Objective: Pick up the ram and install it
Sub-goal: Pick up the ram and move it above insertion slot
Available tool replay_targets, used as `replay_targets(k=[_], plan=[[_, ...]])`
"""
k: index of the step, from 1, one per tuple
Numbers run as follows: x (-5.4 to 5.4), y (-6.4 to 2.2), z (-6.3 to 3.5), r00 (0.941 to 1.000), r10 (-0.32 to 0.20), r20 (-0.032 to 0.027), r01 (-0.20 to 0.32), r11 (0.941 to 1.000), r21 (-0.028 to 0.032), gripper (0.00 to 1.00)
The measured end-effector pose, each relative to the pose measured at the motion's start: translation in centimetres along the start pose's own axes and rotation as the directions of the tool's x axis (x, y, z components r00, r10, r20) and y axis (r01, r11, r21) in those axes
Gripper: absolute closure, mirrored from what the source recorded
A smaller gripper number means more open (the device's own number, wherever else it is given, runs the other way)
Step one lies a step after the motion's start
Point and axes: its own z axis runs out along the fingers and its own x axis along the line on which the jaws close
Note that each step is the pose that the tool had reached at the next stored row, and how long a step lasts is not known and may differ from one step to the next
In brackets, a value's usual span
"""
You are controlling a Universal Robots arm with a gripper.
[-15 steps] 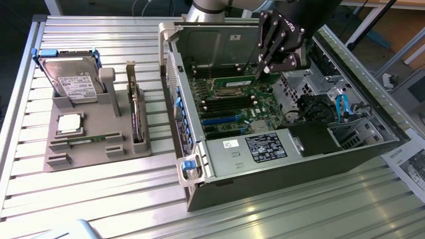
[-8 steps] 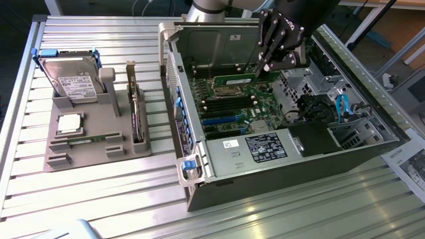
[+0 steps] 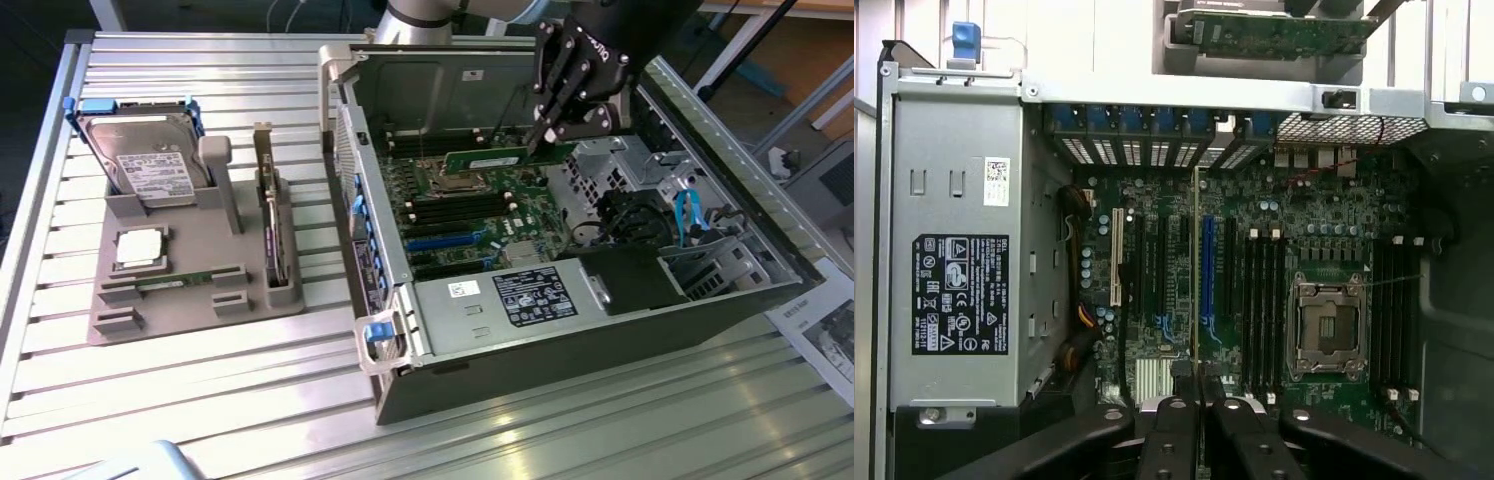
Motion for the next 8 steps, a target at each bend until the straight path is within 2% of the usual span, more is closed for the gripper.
replay_targets(k=[3, 8], plan=[[-0.1, -0.04, 0.01, 1.0000, 0.000, 0.0000, 0.000, 1.0000, 0.0000, 0.87], [-1.3, -0.10, 0.21, 1.0000, 0.000, 0.0001, 0.000, 1.0000, 0.0001, 0.87]])
